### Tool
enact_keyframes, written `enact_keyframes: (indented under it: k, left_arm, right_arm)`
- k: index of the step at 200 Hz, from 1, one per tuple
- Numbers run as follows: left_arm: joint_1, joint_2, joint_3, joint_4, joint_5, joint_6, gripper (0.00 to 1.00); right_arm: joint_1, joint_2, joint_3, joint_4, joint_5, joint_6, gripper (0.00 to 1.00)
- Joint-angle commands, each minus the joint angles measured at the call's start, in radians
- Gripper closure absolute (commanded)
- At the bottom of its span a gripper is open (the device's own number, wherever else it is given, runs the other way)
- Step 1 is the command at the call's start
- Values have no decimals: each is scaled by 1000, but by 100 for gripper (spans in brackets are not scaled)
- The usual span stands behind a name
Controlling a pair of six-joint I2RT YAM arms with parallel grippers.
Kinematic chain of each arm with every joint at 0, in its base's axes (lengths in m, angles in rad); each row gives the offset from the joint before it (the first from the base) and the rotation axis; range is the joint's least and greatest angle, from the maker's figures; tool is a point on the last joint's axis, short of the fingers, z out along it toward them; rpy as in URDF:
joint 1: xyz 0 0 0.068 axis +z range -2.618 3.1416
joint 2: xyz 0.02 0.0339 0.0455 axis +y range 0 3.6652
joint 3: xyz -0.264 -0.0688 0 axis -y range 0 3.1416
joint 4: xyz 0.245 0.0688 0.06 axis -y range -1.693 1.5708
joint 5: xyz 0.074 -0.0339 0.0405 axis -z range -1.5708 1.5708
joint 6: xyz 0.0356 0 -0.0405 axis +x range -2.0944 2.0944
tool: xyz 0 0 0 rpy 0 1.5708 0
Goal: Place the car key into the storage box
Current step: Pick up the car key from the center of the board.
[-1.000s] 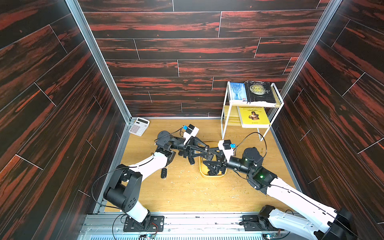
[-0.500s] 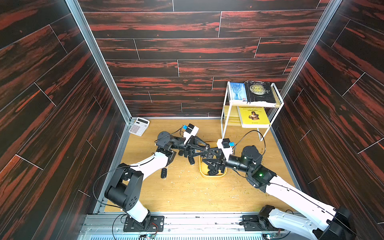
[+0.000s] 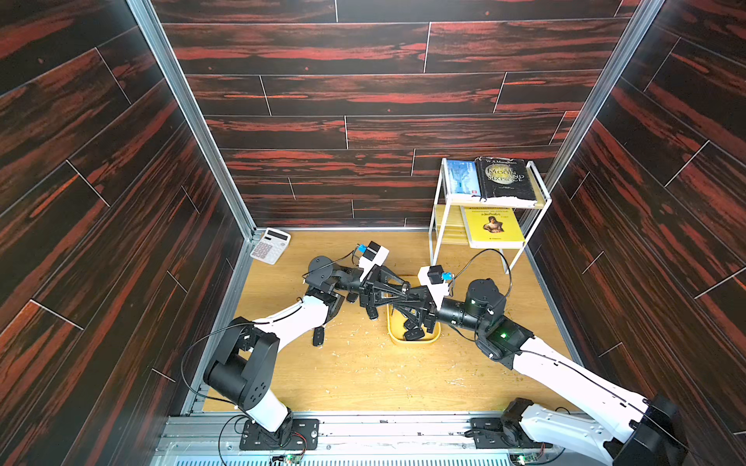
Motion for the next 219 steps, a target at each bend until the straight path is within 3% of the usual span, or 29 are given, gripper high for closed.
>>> enact_keyframes:
  k: [1, 56, 81, 86, 90, 93, 95, 97, 166, 186, 219]
  left_arm:
    - [-3, -22, 3, 17, -5, -10, 88]
    - [-3, -36, -2, 11, -4, -13, 88]
    - [-3, -41, -10, 11, -11, -15, 77]
    - [-3, -43, -11, 12, -14, -16, 68]
    - [-3, -43, -12, 13, -16, -15, 45]
    - [-3, -44, -12, 12, -15, -16, 12]
    - [-3, -44, -11, 12, -14, -18, 3]
    - [-3, -45, -12, 12, -14, -19, 1]
    - [10, -83, -29, 31, -26, -30, 0]
    - [68, -87, -44, 156, -72, -154, 0]
    - [200, -107, -115, 159, -265, -242, 0]
  right_arm:
    - [2, 15, 47, -9, -31, -6, 63]
    - [3, 18, 57, -11, -32, -1, 71]
    - [3, 20, 60, -16, -33, 0, 72]
    - [3, 20, 60, -16, -33, 0, 72]
    - [2, 19, 60, -18, -32, 0, 72]
    - [2, 18, 60, -18, -31, 0, 72]
    - [3, 19, 60, -19, -31, 1, 72]
    - [2, 18, 60, -19, -31, 0, 72]
    - [3, 11, 60, -35, -5, -9, 72]
    - [2, 12, 66, -48, 5, -16, 72]
    - [3, 9, 68, -66, 54, -22, 72]
